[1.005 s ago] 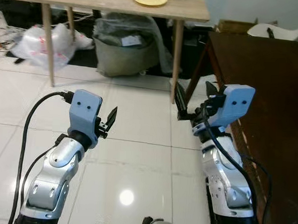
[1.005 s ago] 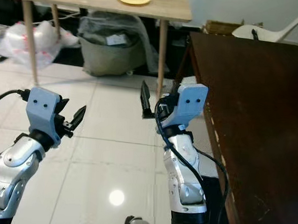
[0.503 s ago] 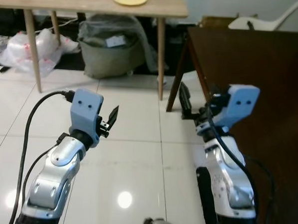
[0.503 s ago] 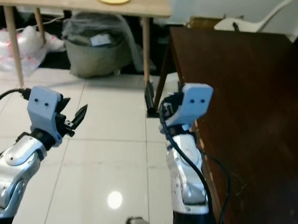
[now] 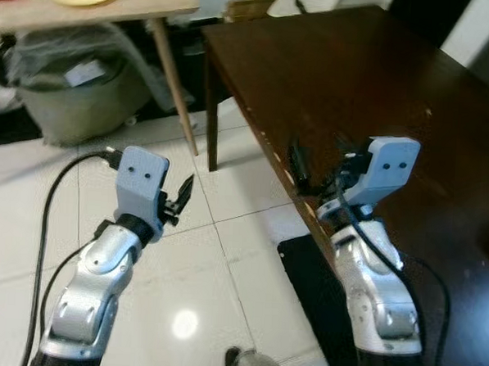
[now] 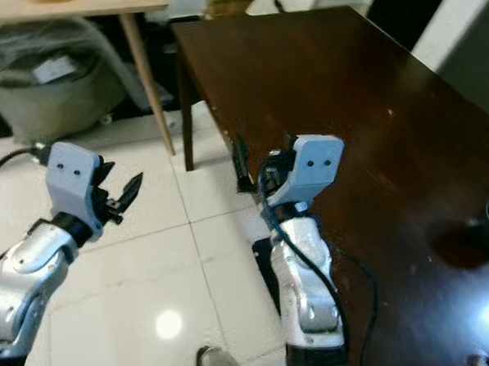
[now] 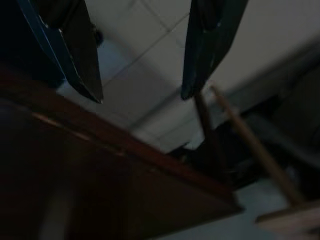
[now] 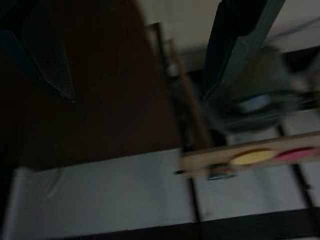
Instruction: Setting the table
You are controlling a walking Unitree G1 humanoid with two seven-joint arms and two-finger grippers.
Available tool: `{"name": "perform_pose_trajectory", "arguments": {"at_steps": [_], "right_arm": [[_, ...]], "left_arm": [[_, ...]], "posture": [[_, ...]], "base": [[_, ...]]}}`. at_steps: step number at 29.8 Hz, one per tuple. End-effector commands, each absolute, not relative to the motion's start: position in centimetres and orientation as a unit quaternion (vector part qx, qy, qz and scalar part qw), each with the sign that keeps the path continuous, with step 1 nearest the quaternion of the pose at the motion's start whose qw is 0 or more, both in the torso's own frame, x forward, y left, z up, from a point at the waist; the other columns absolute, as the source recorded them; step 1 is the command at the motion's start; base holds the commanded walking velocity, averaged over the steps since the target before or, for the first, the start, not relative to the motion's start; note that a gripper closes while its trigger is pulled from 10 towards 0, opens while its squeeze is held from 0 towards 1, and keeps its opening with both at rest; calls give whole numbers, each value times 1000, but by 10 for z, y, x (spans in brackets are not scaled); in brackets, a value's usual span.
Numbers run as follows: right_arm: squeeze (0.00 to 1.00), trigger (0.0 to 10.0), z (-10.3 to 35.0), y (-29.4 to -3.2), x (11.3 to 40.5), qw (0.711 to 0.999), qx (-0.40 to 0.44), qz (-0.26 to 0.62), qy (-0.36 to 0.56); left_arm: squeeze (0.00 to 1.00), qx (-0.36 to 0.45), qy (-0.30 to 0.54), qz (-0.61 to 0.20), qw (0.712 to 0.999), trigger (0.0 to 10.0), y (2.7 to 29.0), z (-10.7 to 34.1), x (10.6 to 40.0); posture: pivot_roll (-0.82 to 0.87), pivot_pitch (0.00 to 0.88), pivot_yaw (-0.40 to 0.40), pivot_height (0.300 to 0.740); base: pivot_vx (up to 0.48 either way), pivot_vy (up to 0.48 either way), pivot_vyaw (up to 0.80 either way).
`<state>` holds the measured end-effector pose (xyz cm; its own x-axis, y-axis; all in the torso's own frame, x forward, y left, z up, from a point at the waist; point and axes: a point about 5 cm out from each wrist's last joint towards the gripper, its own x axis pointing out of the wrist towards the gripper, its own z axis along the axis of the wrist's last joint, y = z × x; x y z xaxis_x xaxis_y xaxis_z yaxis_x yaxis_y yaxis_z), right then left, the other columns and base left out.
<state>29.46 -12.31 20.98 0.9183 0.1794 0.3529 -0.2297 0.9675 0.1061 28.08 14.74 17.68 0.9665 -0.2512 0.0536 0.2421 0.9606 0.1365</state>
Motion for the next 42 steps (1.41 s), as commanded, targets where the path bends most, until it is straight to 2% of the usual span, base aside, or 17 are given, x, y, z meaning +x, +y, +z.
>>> {"name": "perform_pose_trajectory", "arguments": {"at_steps": [1, 42], "right_arm": [[0, 10000, 207, -123, 294, 977, 77, 104, -167], [0, 10000, 207, -123, 295, 978, 79, 98, -164]], "left_arm": [[20, 70, -19, -123, 990, 10000, 149, 170, 280], [24, 72, -23, -132, 988, 10000, 147, 172, 281]], "posture": [[-89, 57, 33, 740], [-87, 54, 39, 740]], "base": [[0, 0, -781], [0, 0, -787]]}}
